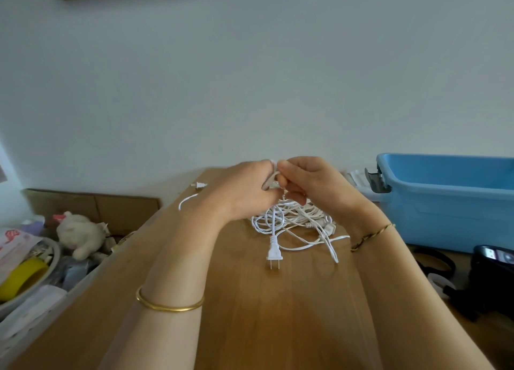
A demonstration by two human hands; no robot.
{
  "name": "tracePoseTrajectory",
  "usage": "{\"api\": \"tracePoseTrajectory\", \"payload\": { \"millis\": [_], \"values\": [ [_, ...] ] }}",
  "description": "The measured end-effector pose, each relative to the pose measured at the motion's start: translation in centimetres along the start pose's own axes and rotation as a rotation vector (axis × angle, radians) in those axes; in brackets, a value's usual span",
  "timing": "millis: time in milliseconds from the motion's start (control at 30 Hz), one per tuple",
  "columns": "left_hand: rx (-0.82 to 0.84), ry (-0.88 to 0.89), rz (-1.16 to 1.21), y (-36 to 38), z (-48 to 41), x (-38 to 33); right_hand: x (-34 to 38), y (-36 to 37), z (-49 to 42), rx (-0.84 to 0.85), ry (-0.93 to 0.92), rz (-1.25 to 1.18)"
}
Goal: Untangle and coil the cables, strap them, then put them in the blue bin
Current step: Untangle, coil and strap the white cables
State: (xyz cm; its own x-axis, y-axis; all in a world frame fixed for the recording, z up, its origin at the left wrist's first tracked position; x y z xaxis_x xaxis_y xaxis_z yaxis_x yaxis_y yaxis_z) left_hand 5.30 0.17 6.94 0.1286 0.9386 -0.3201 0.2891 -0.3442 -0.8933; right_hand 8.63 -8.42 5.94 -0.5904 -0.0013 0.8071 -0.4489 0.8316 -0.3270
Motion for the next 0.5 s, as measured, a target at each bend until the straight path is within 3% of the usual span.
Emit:
{"api": "tracePoseTrajectory", "payload": {
  "millis": [200,367,433,500],
  "values": [
    [0.252,-0.203,0.482,1.0,0.7,2.3,-0.4,-0.9,0.5,0.056,-0.023,0.119],
    [0.476,-0.129,0.913,0.2,2.1,2.3,-1.0,-3.4,0.6,-0.105,-0.079,0.352],
    [0.573,-0.046,1.230,-0.3,2.2,1.7,-1.4,-3.3,0.6,-0.151,-0.078,0.227],
    [0.803,0.053,1.535,-0.4,2.3,0.5,-1.9,-2.3,0.5,-0.179,-0.067,-0.065]
  ]
}}
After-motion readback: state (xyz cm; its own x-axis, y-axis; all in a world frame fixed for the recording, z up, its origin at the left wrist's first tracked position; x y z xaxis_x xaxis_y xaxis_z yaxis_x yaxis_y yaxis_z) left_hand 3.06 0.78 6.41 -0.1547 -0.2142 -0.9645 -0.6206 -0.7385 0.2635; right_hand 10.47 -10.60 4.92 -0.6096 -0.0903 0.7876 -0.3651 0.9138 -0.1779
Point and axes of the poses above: each hand's wrist, its own z-axis away from the middle knuckle, its own y-axis out of the palm, x = y × z, the point moved 8 cm from there along -z, towards the middle knuckle, and after that the axes turned 7 degrees about -y, right-handed, at the moved point
